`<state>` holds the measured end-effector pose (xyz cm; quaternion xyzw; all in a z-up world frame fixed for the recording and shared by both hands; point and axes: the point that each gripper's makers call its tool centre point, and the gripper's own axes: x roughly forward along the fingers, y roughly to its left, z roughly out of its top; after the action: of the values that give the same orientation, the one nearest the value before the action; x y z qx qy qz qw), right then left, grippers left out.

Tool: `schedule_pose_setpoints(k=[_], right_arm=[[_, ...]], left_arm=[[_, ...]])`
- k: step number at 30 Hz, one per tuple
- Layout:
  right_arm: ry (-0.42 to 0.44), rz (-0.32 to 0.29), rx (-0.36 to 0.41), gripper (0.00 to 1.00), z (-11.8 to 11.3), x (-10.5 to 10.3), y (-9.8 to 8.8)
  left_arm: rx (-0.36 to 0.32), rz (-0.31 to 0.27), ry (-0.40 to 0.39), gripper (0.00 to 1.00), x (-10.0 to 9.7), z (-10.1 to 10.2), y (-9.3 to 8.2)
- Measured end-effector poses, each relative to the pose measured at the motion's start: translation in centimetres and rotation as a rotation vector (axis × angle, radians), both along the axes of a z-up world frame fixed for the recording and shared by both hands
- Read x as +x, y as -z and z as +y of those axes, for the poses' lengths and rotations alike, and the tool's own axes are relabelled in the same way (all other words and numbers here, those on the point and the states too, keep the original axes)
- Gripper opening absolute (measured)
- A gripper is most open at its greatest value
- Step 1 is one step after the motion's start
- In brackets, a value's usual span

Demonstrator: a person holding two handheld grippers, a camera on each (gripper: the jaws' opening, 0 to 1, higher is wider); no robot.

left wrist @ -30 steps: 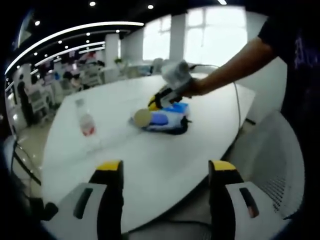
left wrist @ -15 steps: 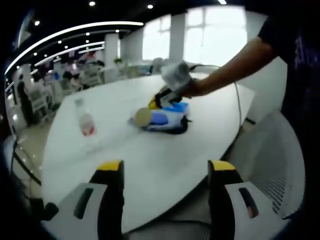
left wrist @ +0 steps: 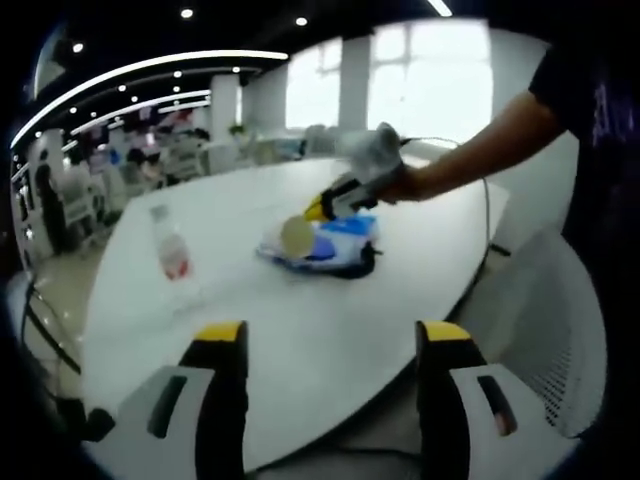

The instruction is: Arrange the tabletop items into an orderly group along one side of the table until the central work area is clear of visible clutter.

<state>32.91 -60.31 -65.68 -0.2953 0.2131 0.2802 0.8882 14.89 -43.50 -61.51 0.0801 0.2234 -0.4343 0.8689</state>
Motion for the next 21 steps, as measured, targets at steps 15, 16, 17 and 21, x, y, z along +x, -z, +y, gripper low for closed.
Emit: schedule_pose_setpoints(k=[15, 16, 17, 21], right_arm=[[0.034, 0.007, 0.245, 0.0, 2.4, -5.8, -4.6], [0.036, 0.008, 0.263, 0.0, 2.6, -6.5, -5.2], [0.036, 0.007, 0.267, 0.0, 2.7, -6.7, -5.4], [0.032, -0.002, 0.316, 0.0, 3.5, -8.6, -7.1]], left_arm=[[-0.016, -0.008, 0.003, 0.47, 1.0, -0.2, -1.0], [-0.017, -0.004, -0.005, 0.44, 1.2, -0.1, -1.1], [-0.016, -0.003, -0.01, 0.43, 1.3, 0.0, -1.2], [-0.02, -0.019, -0.013, 0.37, 1.7, -0.1, -1.9]])
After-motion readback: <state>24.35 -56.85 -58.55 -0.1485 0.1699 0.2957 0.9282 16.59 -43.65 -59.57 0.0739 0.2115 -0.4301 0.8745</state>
